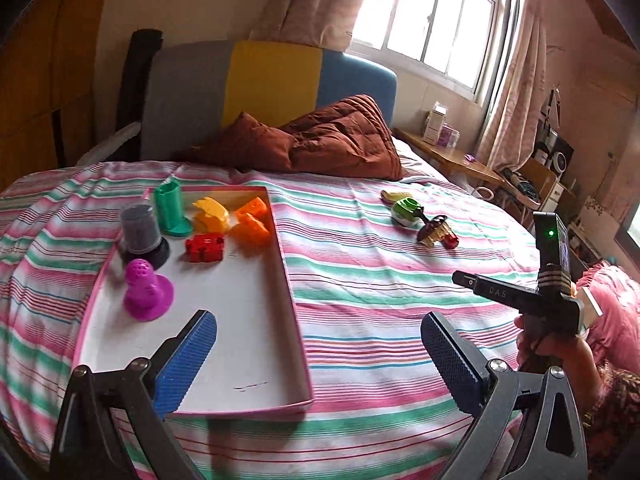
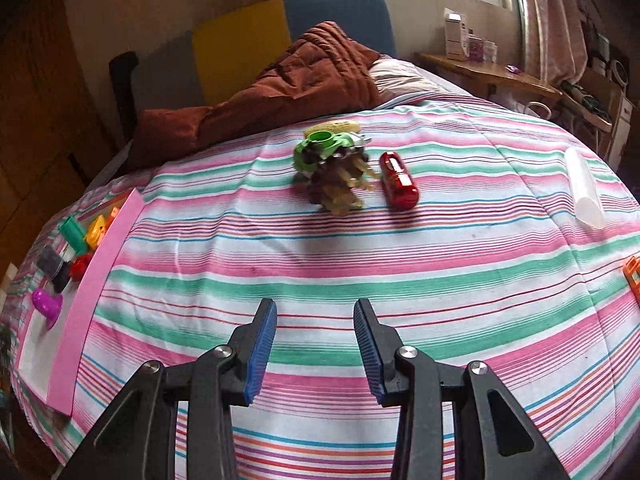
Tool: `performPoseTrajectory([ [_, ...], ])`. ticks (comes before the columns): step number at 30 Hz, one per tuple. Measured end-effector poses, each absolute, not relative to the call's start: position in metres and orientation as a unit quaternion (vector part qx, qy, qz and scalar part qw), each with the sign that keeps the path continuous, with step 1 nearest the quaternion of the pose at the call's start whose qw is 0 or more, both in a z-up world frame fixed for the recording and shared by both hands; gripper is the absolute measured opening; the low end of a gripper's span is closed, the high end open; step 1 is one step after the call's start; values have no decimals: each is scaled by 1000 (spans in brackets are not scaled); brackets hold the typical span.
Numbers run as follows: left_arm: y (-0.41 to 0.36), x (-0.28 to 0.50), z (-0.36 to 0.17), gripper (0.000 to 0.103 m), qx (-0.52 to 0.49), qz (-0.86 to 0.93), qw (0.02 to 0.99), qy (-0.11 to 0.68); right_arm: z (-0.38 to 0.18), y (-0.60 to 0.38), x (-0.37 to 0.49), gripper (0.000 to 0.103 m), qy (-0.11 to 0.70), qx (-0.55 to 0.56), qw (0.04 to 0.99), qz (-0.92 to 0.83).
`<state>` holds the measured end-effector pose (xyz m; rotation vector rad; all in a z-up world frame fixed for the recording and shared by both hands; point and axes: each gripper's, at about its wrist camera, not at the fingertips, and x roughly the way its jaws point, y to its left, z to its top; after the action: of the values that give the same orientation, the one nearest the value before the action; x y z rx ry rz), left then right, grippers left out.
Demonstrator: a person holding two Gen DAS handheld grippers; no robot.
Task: Organize rigid objects
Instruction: 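Move the right tool to the red cylinder and close on it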
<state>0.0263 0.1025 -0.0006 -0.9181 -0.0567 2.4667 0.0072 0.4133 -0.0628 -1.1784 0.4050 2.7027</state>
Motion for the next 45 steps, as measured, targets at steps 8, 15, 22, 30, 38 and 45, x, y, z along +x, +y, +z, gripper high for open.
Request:
performPoseTrajectory([
  [8, 121, 29, 2, 103, -337, 905, 260, 2, -29, 455, -34, 40, 161, -355, 110, 914],
  [15, 119, 28, 5, 103, -338, 907, 250, 8, -20, 472, -97, 40, 182, -366, 136, 902],
  [22, 119, 23, 2, 103, -344, 906, 246, 1, -40, 472, -76, 41, 178, -381, 130, 898],
  [30, 135, 29, -1, 103, -346, 900, 263, 13, -57, 481, -25, 41, 189, -390, 112, 894],
  [38, 143, 29, -3, 103, -352, 898, 265, 18, -38, 516, -31, 41, 221, -341, 135, 904],
  [45, 144, 28, -1, 103, -351, 900, 258, 28, -51, 518, -96, 38, 181, -402, 105, 891],
])
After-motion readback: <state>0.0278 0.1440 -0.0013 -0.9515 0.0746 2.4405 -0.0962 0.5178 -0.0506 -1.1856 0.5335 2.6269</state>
